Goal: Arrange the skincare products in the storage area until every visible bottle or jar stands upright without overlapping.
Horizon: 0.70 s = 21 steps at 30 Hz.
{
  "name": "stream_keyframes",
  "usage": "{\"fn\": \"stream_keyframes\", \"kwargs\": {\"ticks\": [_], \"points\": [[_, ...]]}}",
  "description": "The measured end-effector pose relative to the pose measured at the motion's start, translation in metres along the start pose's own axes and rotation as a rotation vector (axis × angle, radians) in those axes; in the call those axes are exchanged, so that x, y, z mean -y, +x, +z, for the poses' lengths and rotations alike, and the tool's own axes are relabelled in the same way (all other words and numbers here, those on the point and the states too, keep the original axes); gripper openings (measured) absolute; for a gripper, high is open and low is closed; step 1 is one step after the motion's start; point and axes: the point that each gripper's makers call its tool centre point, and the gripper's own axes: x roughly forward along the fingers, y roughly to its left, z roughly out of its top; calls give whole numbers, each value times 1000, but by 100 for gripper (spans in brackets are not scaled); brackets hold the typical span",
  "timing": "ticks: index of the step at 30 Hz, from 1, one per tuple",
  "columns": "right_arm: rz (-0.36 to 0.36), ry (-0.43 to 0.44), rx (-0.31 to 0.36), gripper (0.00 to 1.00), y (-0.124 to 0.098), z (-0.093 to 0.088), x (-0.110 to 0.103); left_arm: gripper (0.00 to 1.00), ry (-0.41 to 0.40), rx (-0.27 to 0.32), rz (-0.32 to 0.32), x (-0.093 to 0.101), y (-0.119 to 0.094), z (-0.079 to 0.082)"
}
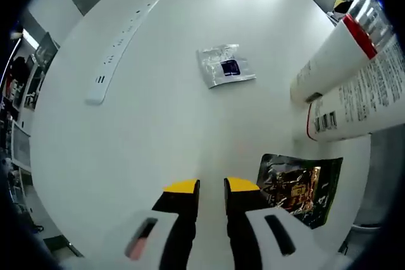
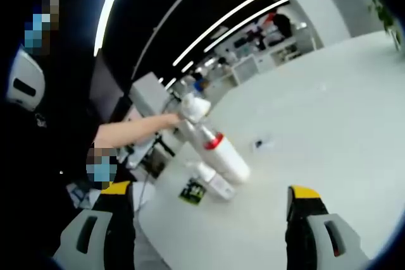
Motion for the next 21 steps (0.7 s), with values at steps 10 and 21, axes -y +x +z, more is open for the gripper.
{"fn": "stream_keyframes", "kwargs": {"ticks": [10, 21], "points": [[21, -2, 5, 99, 4, 3, -8, 65, 104, 20, -1, 88, -19, -44], [29, -13, -10, 99, 0, 1, -13, 60, -24, 97, 25, 84, 7, -40]]}}
